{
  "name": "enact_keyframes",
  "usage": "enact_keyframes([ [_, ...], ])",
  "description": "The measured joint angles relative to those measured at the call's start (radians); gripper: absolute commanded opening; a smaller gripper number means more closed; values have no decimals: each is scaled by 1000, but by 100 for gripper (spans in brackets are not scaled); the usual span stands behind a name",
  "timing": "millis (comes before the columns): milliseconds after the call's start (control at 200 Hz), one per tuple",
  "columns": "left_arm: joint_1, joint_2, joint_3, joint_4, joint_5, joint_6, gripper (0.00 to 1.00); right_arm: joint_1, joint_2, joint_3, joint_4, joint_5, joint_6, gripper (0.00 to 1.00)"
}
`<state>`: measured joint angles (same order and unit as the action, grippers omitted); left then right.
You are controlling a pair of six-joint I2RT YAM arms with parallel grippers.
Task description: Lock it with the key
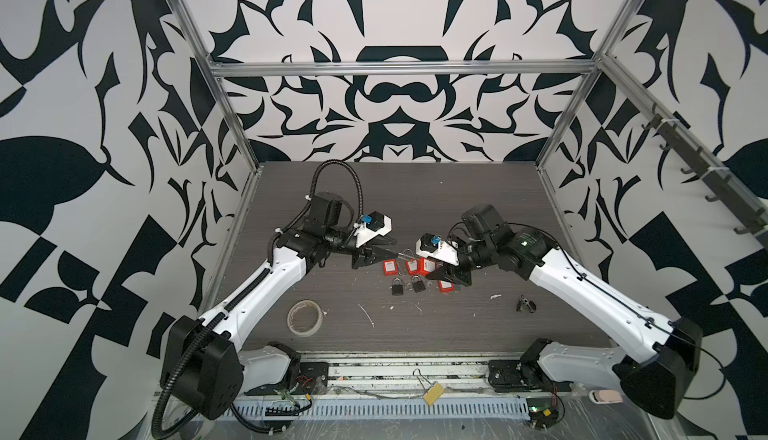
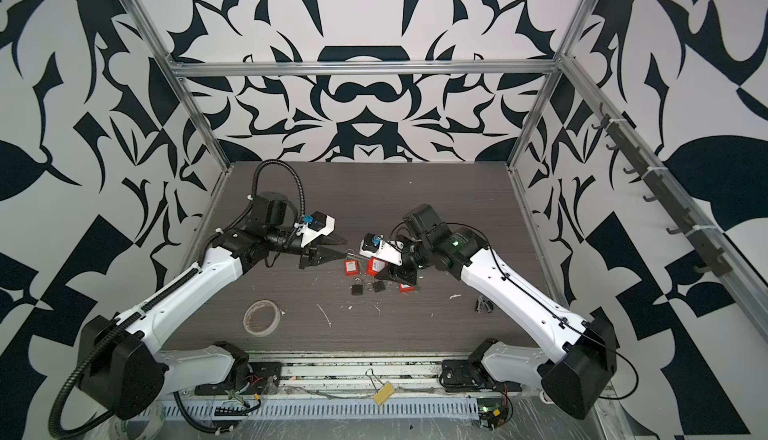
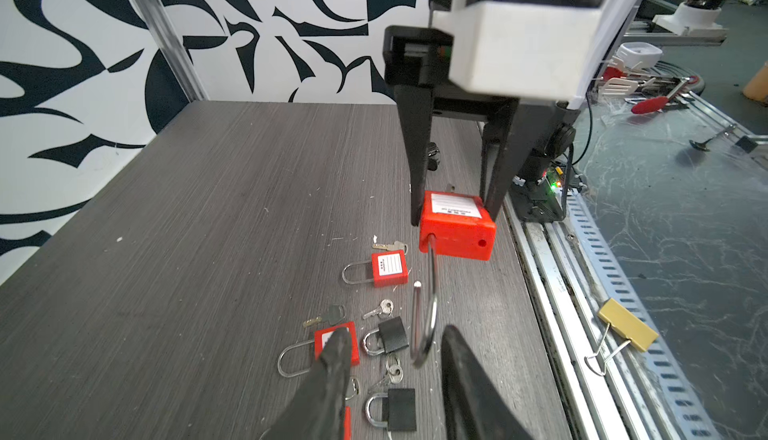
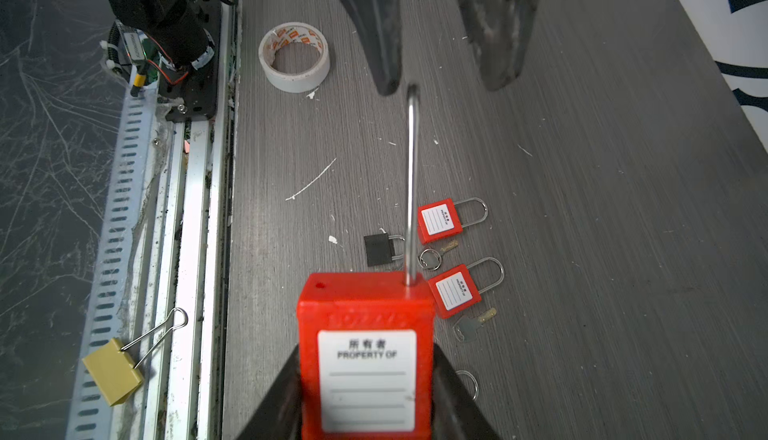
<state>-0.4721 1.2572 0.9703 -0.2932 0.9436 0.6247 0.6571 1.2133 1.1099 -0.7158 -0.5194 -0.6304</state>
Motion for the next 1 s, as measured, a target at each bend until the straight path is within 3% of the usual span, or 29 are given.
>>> enact_keyframes([
  [320, -14, 54, 19, -51, 10, 60, 33, 0, 14, 23, -13, 1, -7, 20],
  [525, -29, 63, 41, -82, 3, 93, 23, 0, 14, 26, -13, 4, -10, 20],
  [645, -43, 63, 50, -93, 3, 104, 7, 0, 15, 28, -13, 8, -11, 22],
  [745, -52, 63, 51, -96, 1, 113, 0, 0, 16, 31, -16, 18, -19, 30],
  [840, -53, 63, 51, -100, 5, 108, 0, 1, 16, 32, -14, 39, -23, 54],
  [1000, -55, 91, 67, -108, 24, 85, 0, 2, 18, 60, -19, 84, -16, 64],
])
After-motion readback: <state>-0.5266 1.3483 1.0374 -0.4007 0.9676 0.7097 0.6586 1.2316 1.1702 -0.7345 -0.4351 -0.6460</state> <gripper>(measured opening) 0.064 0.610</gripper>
